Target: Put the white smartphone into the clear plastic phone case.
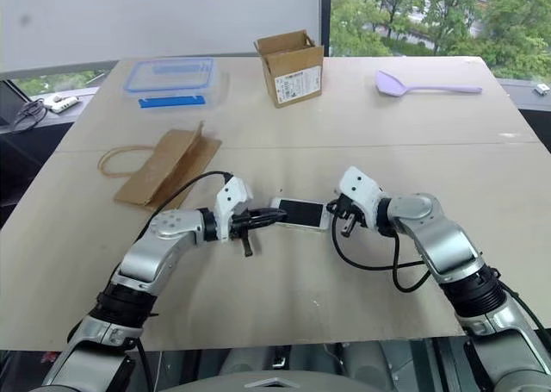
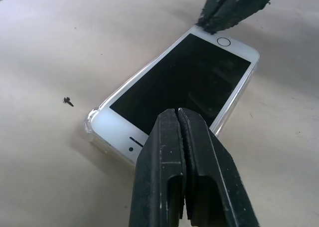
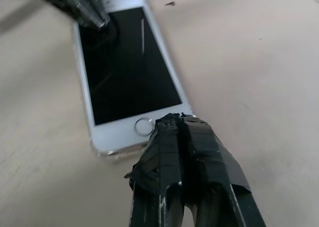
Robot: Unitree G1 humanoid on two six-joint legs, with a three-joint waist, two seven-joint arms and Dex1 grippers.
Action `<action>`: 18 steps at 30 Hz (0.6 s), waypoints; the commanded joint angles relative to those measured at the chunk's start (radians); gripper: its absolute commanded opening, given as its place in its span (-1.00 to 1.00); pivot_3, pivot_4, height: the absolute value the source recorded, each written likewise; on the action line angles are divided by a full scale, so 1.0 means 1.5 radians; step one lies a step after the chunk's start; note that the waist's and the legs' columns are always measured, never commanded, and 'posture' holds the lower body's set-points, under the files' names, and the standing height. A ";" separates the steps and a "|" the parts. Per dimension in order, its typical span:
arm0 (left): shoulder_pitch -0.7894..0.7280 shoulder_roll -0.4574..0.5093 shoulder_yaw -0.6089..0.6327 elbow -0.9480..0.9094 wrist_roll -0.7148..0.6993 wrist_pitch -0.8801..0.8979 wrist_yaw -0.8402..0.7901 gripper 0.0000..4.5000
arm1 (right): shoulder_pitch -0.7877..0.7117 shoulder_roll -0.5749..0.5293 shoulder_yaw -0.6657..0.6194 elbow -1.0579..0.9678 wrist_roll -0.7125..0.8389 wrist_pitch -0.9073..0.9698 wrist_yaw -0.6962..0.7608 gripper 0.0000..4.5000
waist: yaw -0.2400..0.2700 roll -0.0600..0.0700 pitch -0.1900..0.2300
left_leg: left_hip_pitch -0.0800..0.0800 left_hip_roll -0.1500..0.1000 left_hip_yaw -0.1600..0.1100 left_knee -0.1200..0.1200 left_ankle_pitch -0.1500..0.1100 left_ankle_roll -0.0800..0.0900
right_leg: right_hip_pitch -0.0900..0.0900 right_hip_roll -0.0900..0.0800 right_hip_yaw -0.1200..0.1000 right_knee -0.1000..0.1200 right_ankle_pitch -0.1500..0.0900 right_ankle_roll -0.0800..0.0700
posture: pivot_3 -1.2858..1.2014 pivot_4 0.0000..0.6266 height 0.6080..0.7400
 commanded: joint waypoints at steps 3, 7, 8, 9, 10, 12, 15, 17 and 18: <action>0.018 -0.004 -0.003 -0.014 0.011 0.008 0.016 -0.97 | -0.011 -0.030 0.089 0.070 -0.044 0.018 0.049 -1.00 | 0.000 0.000 -0.002 | 0.001 0.000 0.000 0.000 0.000 0.000 | 0.000 0.000 0.000 0.000 0.000 0.000 | 0.03 -0.52 1.00; 0.028 -0.008 -0.004 -0.022 0.012 0.009 0.028 -0.97 | -0.040 -0.019 0.117 0.120 -0.068 0.013 0.059 -1.00 | 0.000 -0.001 -0.003 | 0.003 0.000 0.000 0.000 0.000 0.000 | 0.003 -0.001 0.000 0.000 0.000 0.000 | 0.03 -0.52 1.00; 0.030 -0.008 -0.005 -0.023 0.013 0.009 0.030 -0.97 | -0.047 -0.017 0.127 0.132 -0.075 0.011 0.063 -1.00 | 0.000 -0.001 -0.003 | 0.004 0.000 0.000 0.000 0.000 0.000 | 0.003 -0.001 0.000 0.000 0.000 -0.001 | 0.03 -0.52 1.00; 0.032 -0.009 -0.004 -0.025 0.013 0.011 0.033 -0.97 | -0.053 -0.015 0.137 0.143 -0.081 0.013 0.069 -1.00 | 0.000 -0.001 -0.004 | 0.005 0.000 0.000 0.000 0.000 0.000 | 0.005 -0.002 0.000 -0.001 -0.001 -0.002 | 0.03 -0.52 1.00; 0.034 -0.010 -0.004 -0.027 0.013 0.012 0.037 -0.97 | -0.058 -0.018 0.153 0.150 -0.090 0.013 0.081 -1.00 | -0.001 -0.002 -0.004 | 0.007 0.000 0.000 -0.001 0.000 0.000 | 0.006 -0.002 0.000 -0.001 -0.001 -0.002 | 0.03 -0.52 1.00; 0.037 -0.011 -0.005 -0.031 0.014 0.013 0.041 -0.97 | -0.063 -0.023 0.172 0.157 -0.100 0.012 0.097 -1.00 | 0.000 -0.002 -0.006 | 0.009 0.000 0.000 -0.001 0.000 0.000 | 0.008 -0.004 0.000 -0.001 -0.002 -0.003 | 0.03 -0.52 1.00; 0.042 -0.013 -0.005 -0.035 0.016 0.014 0.046 -0.97 | -0.061 -0.031 0.201 0.157 -0.112 0.004 0.134 -1.00 | 0.001 -0.003 -0.011 | 0.009 0.000 -0.001 -0.001 0.000 0.000 | 0.008 -0.005 0.001 -0.002 -0.002 -0.003 | 0.03 -0.52 1.00; 0.046 -0.013 -0.007 -0.037 0.016 0.015 0.049 -0.97 | -0.057 -0.033 0.218 0.156 -0.121 0.004 0.154 -1.00 | 0.001 -0.003 -0.015 | 0.009 0.000 -0.001 -0.002 0.000 0.000 | 0.008 -0.005 0.001 -0.002 -0.002 -0.003 | 0.03 -0.52 1.00; 0.047 -0.014 -0.009 -0.037 0.017 0.015 0.051 -0.97 | -0.054 -0.031 0.221 0.162 -0.128 0.002 0.157 -1.00 | 0.001 -0.004 -0.017 | 0.009 0.000 -0.001 -0.002 0.000 0.000 | 0.008 -0.005 0.001 -0.003 -0.002 -0.003 | 0.03 -0.52 1.00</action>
